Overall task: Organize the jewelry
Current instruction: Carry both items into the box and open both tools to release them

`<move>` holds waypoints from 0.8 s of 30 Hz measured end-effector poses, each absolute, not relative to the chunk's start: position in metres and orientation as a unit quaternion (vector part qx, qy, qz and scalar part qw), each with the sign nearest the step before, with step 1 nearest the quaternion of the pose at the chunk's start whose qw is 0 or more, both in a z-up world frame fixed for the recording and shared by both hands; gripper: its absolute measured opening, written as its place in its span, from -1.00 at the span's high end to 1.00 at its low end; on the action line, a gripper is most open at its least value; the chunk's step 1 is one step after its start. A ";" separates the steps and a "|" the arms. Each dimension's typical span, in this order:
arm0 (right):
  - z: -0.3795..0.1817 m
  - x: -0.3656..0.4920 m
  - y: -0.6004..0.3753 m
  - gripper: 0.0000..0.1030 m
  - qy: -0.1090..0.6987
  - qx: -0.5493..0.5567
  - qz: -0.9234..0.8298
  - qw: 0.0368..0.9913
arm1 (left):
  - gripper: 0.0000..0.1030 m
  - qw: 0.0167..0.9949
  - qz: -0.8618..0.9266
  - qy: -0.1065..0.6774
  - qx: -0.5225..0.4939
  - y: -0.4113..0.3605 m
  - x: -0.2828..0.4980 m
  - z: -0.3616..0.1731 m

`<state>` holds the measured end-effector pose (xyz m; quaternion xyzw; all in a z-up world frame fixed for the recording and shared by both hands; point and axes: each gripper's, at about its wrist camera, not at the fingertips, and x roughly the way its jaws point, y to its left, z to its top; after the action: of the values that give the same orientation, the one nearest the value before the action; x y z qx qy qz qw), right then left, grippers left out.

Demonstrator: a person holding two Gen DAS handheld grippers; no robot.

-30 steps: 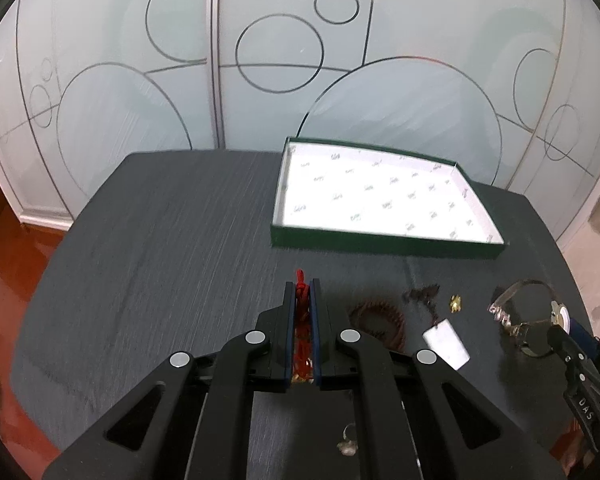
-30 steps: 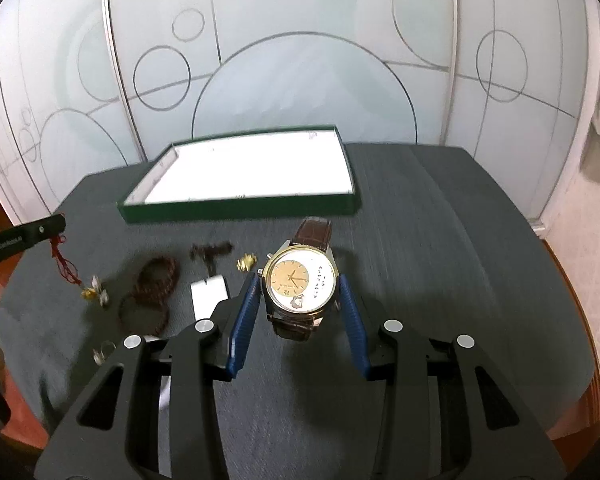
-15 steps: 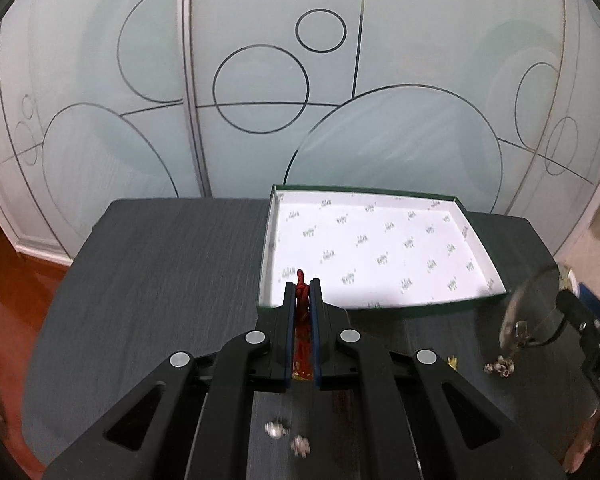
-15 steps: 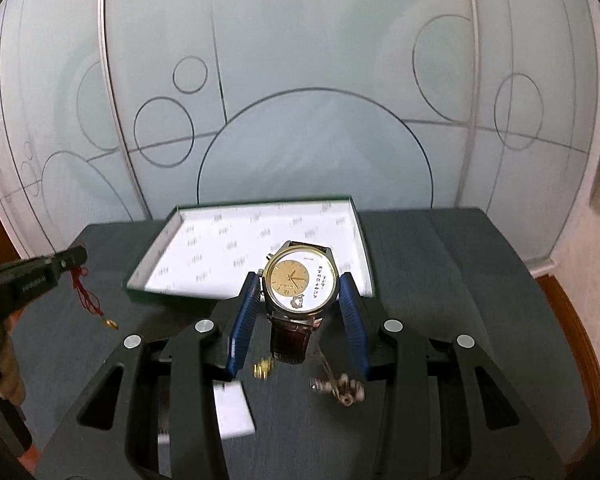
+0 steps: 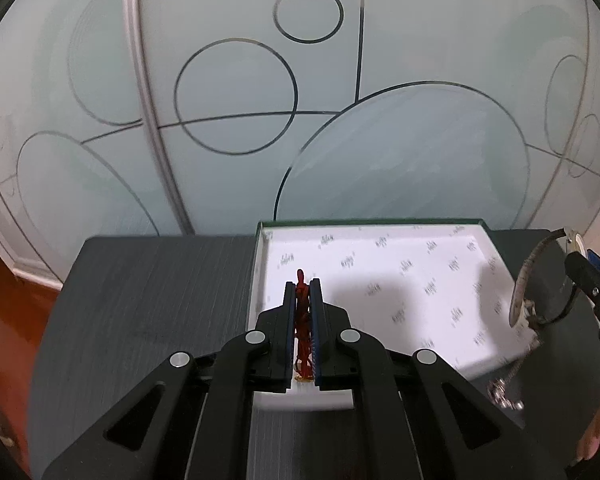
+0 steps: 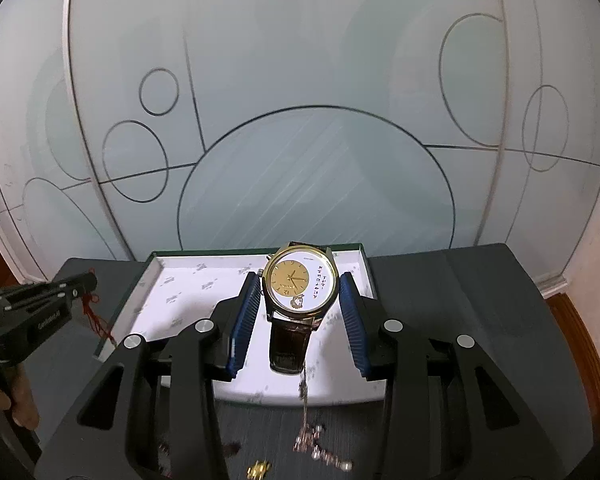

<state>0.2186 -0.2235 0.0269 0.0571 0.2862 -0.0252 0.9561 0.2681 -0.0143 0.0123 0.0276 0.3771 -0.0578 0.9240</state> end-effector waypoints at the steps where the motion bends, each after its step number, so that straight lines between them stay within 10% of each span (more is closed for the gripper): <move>1: 0.022 0.227 -0.226 0.22 0.291 0.059 -0.025 0.955 | 0.88 0.923 -0.057 0.381 0.028 -0.017 0.276 0.008; 21: -0.046 0.309 -0.243 0.21 0.383 0.073 -0.013 0.921 | 0.87 0.889 -0.046 0.451 0.070 -0.045 0.347 -0.073; 24: -0.048 0.310 -0.246 -0.09 0.389 0.084 -0.006 0.917 | 0.77 0.882 -0.044 0.463 0.068 -0.044 0.349 -0.082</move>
<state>0.3105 -0.2459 -0.0480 0.0844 0.3892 -0.0065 0.9172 0.3494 -0.0438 -0.0821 0.0678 0.4635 -0.0440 0.8824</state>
